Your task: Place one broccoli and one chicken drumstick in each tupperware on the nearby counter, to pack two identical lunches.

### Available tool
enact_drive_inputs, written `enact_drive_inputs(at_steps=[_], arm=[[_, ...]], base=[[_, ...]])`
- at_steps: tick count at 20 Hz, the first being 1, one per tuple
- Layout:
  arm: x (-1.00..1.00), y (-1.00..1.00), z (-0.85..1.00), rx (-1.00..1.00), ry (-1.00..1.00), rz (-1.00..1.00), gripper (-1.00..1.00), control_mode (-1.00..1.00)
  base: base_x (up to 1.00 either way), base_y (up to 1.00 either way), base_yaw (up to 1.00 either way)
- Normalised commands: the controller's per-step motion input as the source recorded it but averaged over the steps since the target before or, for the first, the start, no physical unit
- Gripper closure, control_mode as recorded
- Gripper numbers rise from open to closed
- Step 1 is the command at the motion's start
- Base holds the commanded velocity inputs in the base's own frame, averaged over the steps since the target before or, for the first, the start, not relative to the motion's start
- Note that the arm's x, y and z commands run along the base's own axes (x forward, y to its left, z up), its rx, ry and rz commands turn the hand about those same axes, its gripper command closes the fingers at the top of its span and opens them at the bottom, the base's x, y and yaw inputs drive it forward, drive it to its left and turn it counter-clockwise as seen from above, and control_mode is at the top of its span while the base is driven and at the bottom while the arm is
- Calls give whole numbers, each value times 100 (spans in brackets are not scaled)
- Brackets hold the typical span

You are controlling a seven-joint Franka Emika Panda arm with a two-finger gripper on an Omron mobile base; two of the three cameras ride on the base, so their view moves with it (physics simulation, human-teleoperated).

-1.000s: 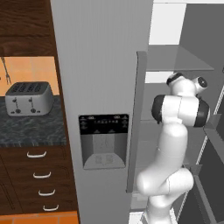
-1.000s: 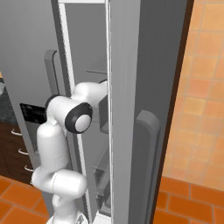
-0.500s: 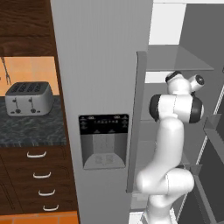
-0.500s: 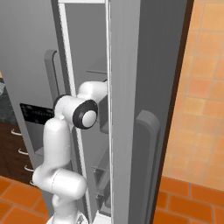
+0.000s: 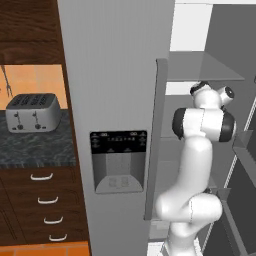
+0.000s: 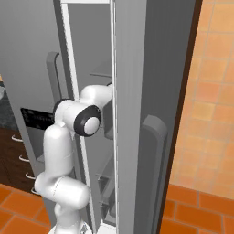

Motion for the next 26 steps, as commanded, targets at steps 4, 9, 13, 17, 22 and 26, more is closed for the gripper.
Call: enact_drive_inputs(at_steps=[4, 9, 13, 17, 22, 26], arm=[[-22, 36, 21, -17, -6, 3, 100, -100], [-69, 1, 40, -8, -1, 0, 100, -100], [-93, 2, 20, 3, 2, 4, 100, -100], [-62, 21, 57, -1, 16, 25, 100, -100], [-78, 60, 28, -26, 14, 41, 100, -100], [-98, 96, -25, -45, 2, 35, 100, -100]], base=[[0, 0, 0], [0, 0, 0], [0, 0, 0], [0, 0, 0], [0, 0, 0], [0, 0, 0]])
